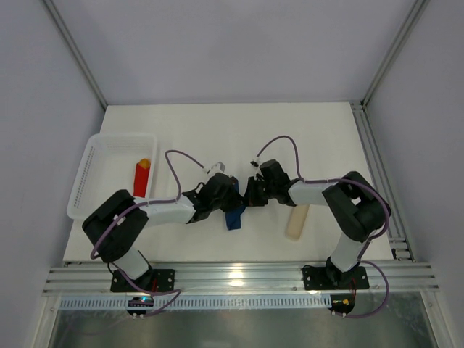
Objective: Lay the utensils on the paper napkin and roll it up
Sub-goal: Roll the napkin at the center of the board.
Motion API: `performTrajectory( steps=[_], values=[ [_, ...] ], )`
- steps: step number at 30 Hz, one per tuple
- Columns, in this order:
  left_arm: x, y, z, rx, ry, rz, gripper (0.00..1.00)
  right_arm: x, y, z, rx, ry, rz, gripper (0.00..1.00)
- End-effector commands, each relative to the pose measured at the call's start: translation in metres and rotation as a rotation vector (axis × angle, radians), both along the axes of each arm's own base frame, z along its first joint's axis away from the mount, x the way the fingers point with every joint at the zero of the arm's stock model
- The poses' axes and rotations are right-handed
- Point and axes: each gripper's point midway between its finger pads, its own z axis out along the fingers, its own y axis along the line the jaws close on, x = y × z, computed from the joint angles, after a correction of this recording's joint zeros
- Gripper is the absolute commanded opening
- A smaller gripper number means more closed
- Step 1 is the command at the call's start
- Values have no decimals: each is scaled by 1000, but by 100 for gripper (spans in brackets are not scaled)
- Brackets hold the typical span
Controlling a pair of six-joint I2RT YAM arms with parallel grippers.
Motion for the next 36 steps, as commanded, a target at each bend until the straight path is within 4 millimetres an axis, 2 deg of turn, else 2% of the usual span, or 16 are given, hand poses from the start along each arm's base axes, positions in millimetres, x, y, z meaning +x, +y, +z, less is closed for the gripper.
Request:
performTrajectory(
  steps=[1, 4, 5, 9, 15, 24, 36],
  values=[
    [14, -18, 28, -79, -75, 8, 0, 7, -7, 18, -11, -67, -32, 4],
    [15, -18, 28, -78, -79, 10, 0, 7, -29, 13, -103, -86, -85, 4],
    [15, -18, 28, -77, -78, 10, 0, 4, -34, 18, -113, -97, -92, 4],
    [16, -20, 26, -75, -76, 8, 0, -12, -50, 17, -135, -116, -99, 4],
    [18, -26, 23, -73, -69, 6, 0, -28, -46, 21, -72, -108, -47, 4],
    [21, -30, 20, -58, -71, 7, 0, -33, -41, 7, -44, -80, -48, 3],
    [30, -40, 9, -30, -64, -5, 0, -38, -30, 10, 4, -68, -23, 4]
  ],
)
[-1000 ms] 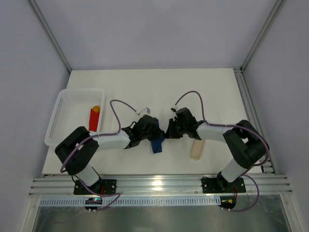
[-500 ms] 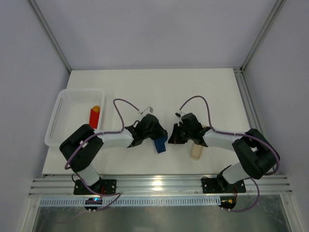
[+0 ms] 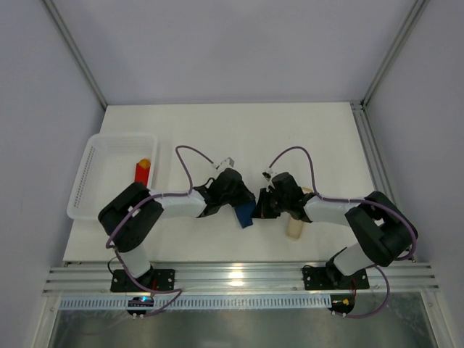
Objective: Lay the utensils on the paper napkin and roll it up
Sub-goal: Roll the napkin at the center of the board.
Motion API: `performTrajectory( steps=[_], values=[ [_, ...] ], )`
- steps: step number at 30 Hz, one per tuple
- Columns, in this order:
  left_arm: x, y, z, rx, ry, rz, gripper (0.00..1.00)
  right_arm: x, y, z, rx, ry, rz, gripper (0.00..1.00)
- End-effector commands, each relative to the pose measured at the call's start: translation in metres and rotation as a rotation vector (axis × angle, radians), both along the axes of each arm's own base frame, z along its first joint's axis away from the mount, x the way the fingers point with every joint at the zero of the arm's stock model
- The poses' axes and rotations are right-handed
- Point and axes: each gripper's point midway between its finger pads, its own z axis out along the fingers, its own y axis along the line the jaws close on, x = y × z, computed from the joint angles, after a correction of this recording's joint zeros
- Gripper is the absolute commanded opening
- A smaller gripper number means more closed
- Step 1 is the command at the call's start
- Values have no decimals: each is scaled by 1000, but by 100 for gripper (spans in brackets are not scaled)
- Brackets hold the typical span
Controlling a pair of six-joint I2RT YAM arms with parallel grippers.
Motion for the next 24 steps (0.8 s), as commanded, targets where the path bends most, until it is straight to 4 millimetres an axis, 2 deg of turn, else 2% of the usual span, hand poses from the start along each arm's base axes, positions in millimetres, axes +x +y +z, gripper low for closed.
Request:
performTrajectory(
  steps=[1, 15, 18, 24],
  values=[
    [11, -11, 8, -11, -45, 4, 0, 5, 14, 9, 59, -31, 15, 4],
    [11, -11, -14, 32, -18, -8, 0, 5, 2, 8, 8, -54, -11, 4],
    [10, -10, -17, 38, -13, -8, 0, 5, -2, 16, -3, -76, -13, 3],
    [7, -10, -22, 37, -3, -13, 0, 1, -3, 52, 45, -144, -3, 4]
  ],
)
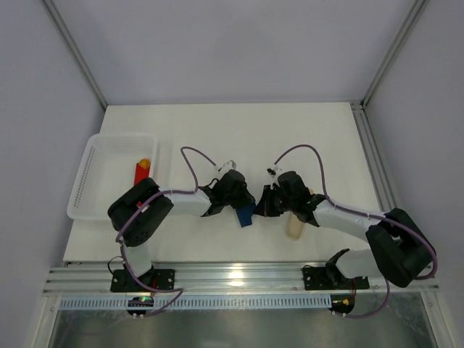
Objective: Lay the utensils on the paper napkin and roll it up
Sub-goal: Roll the napkin at the center of the board.
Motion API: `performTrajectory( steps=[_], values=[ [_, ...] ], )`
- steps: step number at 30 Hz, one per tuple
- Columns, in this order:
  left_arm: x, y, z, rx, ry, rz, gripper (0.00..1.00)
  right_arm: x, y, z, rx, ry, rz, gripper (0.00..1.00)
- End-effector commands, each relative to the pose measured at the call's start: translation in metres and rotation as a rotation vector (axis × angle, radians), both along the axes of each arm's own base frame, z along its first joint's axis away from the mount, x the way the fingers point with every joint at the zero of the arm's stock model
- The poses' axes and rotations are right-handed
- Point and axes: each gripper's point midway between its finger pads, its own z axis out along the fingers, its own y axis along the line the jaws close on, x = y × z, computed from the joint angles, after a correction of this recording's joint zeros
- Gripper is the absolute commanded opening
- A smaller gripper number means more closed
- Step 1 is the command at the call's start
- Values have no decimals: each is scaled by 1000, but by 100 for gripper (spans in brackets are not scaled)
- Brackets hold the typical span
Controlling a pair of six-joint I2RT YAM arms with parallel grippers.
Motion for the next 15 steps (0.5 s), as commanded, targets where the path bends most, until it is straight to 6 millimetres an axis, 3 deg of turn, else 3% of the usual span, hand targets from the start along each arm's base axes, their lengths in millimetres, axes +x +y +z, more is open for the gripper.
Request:
performTrajectory(
  steps=[1, 7, 15],
  values=[
    [5, -7, 5, -13, -37, -9, 0, 0, 5, 28, 49, -76, 34, 4],
    [-1, -5, 5, -21, -28, -20, 0, -13, 26, 48, 209, -118, 148, 4],
    [-7, -4, 6, -28, -21, -47, 0, -24, 45, 46, 291, -122, 211, 3]
  ],
)
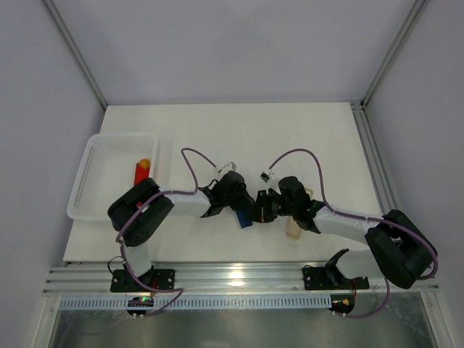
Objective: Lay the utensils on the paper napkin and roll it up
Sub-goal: Roll the napkin at the center of the board.
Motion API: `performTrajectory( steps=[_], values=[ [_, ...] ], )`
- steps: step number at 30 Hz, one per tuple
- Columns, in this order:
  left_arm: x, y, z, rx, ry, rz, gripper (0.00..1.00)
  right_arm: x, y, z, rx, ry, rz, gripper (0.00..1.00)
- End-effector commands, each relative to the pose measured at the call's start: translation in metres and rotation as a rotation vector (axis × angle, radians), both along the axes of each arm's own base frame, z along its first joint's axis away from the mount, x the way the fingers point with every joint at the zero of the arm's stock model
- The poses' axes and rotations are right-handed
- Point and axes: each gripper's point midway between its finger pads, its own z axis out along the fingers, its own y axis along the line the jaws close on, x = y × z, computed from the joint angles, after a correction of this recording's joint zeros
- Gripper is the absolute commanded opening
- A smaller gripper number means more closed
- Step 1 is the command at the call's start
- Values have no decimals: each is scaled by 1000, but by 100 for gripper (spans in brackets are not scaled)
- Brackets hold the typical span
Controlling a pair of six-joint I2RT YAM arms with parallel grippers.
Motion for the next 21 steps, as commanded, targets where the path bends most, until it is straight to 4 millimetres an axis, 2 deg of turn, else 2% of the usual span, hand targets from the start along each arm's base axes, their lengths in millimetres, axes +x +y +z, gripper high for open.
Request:
performTrajectory(
  steps=[1, 5, 11, 21],
  values=[
    [-2, -4, 9, -23, -37, -30, 0, 2, 18, 15, 94, -58, 38, 3],
    [-3, -2, 7, -15, -39, -33, 0, 2, 21, 5, 96, -30, 32, 4],
    [0, -5, 10, -8, -52, -44, 0, 3, 21, 3, 79, -40, 34, 3],
    [3, -7, 12, 5, -59, -54, 0, 0, 18, -24, 5, 25, 50, 4]
  ],
)
